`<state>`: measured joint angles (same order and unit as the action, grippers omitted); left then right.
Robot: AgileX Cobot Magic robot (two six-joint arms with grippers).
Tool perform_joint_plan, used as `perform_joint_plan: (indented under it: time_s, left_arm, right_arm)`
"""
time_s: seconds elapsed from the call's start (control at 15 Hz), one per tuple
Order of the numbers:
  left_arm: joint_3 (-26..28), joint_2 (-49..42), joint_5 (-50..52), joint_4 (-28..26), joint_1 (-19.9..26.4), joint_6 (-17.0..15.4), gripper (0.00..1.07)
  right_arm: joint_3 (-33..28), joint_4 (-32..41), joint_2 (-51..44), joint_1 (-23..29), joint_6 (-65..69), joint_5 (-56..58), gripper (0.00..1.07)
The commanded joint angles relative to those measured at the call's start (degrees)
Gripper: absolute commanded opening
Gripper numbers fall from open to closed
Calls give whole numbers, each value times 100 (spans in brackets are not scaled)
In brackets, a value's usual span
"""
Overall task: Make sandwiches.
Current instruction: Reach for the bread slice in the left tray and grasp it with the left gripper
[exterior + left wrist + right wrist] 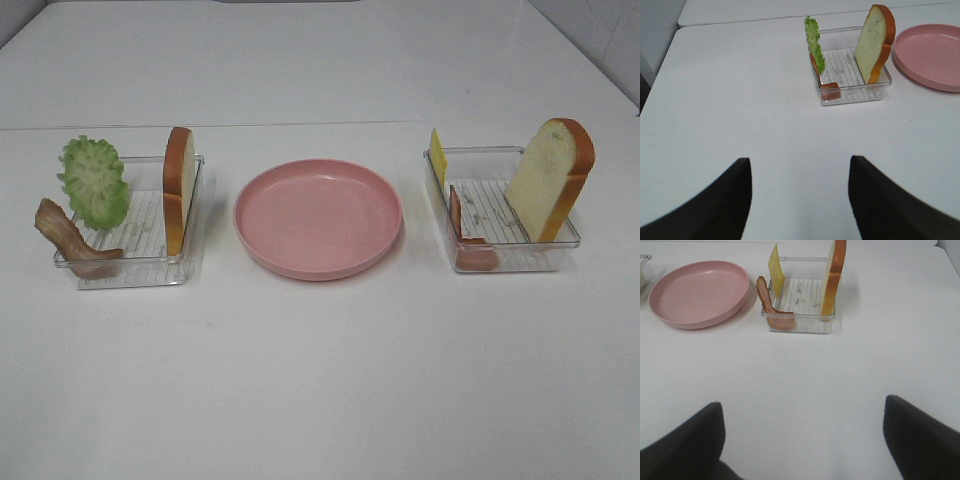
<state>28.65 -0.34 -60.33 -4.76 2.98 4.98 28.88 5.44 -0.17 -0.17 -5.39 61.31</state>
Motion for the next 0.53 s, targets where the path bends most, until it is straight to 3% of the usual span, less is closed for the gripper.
perform_joint_plan:
  time_s: [0.07,0.53]
  left_arm:
    - [-11,-120,46,-34,17,6,56]
    - [-11,-120,46,-34,17,6,56]
  right_arm:
    - [-11,23,-80,-40,11,-52,82]
    - [-11,23,-80,-40,11,-52,82]
